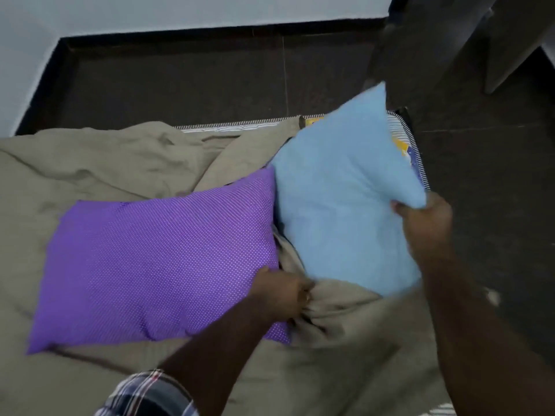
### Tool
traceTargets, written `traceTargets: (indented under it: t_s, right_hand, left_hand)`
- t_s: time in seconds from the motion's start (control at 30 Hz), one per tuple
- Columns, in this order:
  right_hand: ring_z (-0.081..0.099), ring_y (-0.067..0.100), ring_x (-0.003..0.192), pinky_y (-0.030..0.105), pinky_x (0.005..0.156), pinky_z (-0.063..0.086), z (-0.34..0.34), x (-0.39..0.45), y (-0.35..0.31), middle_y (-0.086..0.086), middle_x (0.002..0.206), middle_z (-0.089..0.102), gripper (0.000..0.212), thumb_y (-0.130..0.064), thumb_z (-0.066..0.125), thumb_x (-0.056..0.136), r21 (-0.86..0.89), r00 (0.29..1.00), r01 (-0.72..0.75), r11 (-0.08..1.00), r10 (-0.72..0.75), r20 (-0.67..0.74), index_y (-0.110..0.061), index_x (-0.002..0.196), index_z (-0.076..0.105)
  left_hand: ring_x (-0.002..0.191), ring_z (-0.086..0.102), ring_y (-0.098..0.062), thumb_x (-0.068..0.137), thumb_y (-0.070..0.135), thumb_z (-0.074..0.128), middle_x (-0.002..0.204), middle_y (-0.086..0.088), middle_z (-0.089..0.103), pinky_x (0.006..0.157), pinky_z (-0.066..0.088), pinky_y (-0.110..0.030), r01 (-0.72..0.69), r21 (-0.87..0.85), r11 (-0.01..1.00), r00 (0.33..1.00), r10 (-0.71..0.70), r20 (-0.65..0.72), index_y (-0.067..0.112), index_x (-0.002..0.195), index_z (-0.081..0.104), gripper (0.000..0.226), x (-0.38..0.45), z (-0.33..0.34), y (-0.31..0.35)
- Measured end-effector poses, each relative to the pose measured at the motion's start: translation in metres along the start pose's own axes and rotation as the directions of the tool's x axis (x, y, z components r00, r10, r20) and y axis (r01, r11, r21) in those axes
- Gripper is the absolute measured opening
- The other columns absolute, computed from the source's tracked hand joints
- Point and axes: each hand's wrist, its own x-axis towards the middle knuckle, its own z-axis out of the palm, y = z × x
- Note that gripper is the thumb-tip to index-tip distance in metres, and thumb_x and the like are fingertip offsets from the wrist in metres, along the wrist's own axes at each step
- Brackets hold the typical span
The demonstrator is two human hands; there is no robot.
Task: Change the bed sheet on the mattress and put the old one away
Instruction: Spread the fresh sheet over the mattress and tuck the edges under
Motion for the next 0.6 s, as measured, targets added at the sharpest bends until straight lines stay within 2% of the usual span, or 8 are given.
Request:
traceTargets:
  t_s: [0.1, 0.2, 0.23, 0.33, 0.37, 0.47, 0.53, 0.6]
  right_hand:
    - [0.059, 0.017, 0.075, 0.039, 0.068, 0.050, -0.016, 0.010, -0.052, 0.007, 0.078, 0.064, 0.013, -0.015, 0.074, 0.075, -0.157, 0.952, 0.290, 0.944, -0.301, -0.053, -0.023, 0.081, 0.065]
    - [0.062, 0.026, 0.085, 0.030, 0.075, 0.045, -0.003, -0.003, -0.100, 0.016, 0.088, 0.063, 0.008, -0.015, 0.074, 0.083, -0.320, 0.806, 0.552, 0.770, -0.592, -0.033, -0.019, 0.083, 0.067]
    - [0.061, 0.029, 0.086, 0.029, 0.076, 0.043, 0.006, -0.014, -0.111, 0.016, 0.089, 0.061, 0.006, -0.012, 0.073, 0.083, -0.369, 0.740, 0.622, 0.691, -0.672, -0.009, -0.014, 0.084, 0.068]
    - [0.059, 0.036, 0.083, 0.038, 0.070, 0.043, 0.036, -0.059, -0.135, 0.014, 0.089, 0.059, 0.021, 0.002, 0.063, 0.074, -0.410, 0.585, 0.751, 0.517, -0.810, 0.050, -0.010, 0.090, 0.069]
    - [0.057, 0.038, 0.082, 0.040, 0.069, 0.042, 0.049, -0.079, -0.138, 0.015, 0.091, 0.060, 0.031, 0.003, 0.059, 0.071, -0.412, 0.535, 0.789, 0.456, -0.840, 0.094, -0.011, 0.096, 0.071]
    - [0.058, 0.037, 0.082, 0.041, 0.068, 0.048, 0.101, -0.148, -0.118, 0.015, 0.105, 0.065, 0.045, -0.007, 0.053, 0.077, -0.383, 0.440, 0.871, 0.307, -0.836, 0.329, -0.017, 0.117, 0.072]
    - [0.061, 0.036, 0.091, 0.043, 0.074, 0.054, 0.134, -0.195, -0.089, 0.011, 0.118, 0.063, 0.044, -0.016, 0.054, 0.082, -0.306, 0.433, 0.900, 0.311, -0.719, 0.544, -0.022, 0.124, 0.068]
    - [0.063, 0.032, 0.102, 0.045, 0.081, 0.056, 0.149, -0.224, -0.046, 0.007, 0.126, 0.063, 0.048, -0.024, 0.059, 0.080, -0.295, 0.499, 0.860, 0.416, -0.565, 0.657, -0.026, 0.128, 0.063]
  left_hand:
    - [0.114, 0.063, -0.030, 0.094, 0.049, 0.041, 0.121, -0.003, 0.068, 0.094, 0.044, -0.040, 0.028, -0.062, 0.998, 0.994, -0.021, 0.106, 0.030, 0.126, 0.056, 0.040, -0.006, 0.007, 0.006]
    - [0.116, 0.063, -0.026, 0.091, 0.056, 0.044, 0.124, -0.001, 0.068, 0.094, 0.048, -0.033, 0.087, -0.421, 0.903, 0.994, -0.053, 0.092, 0.030, 0.125, 0.061, 0.046, -0.007, -0.008, 0.006]
    - [0.112, 0.064, -0.025, 0.094, 0.050, 0.051, 0.119, -0.001, 0.070, 0.091, 0.048, -0.029, 0.090, -0.612, 0.785, 0.996, -0.081, 0.042, 0.026, 0.123, 0.064, 0.040, -0.009, -0.020, 0.002]
    - [0.096, 0.061, -0.025, 0.096, 0.035, 0.064, 0.104, -0.003, 0.067, 0.071, 0.051, -0.023, -0.056, -0.978, 0.201, 0.956, -0.273, -0.111, 0.022, 0.116, 0.064, 0.024, -0.026, -0.067, -0.017]
    - [0.097, 0.061, -0.026, 0.094, 0.037, 0.065, 0.110, -0.003, 0.066, 0.071, 0.051, -0.024, -0.142, -0.989, 0.047, 0.940, -0.306, -0.149, 0.023, 0.121, 0.060, 0.030, -0.033, -0.083, -0.026]
    - [0.114, 0.063, -0.026, 0.086, 0.054, 0.065, 0.134, -0.004, 0.063, 0.091, 0.051, -0.042, -0.356, -0.898, -0.261, 0.910, -0.314, -0.269, 0.021, 0.141, 0.050, 0.066, -0.049, -0.113, -0.052]
    - [0.125, 0.059, -0.037, 0.076, 0.059, 0.077, 0.136, -0.014, 0.063, 0.105, 0.047, -0.053, -0.360, -0.801, -0.479, 0.906, -0.384, -0.178, 0.010, 0.141, 0.054, 0.085, -0.054, -0.102, -0.082]
    - [0.125, 0.055, -0.049, 0.059, 0.056, 0.092, 0.130, -0.023, 0.063, 0.107, 0.041, -0.062, -0.312, -0.734, -0.603, 0.891, -0.454, -0.006, 0.003, 0.132, 0.060, 0.095, -0.064, -0.066, -0.114]
